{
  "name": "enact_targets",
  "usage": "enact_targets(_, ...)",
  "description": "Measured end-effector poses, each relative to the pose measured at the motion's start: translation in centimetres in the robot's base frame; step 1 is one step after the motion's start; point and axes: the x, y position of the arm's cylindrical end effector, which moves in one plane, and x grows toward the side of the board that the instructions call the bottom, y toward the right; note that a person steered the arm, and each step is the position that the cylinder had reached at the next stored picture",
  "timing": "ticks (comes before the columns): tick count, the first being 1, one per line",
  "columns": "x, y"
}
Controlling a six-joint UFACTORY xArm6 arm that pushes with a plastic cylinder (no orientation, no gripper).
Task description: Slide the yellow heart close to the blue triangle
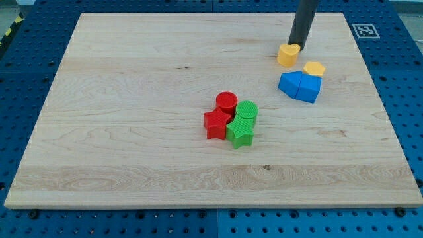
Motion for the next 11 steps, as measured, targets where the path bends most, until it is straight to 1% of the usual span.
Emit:
enact_targets(2, 0.6, -0.4)
enact_targets(9, 0.6, -0.6)
enact_targets(11, 2.9, -0.7)
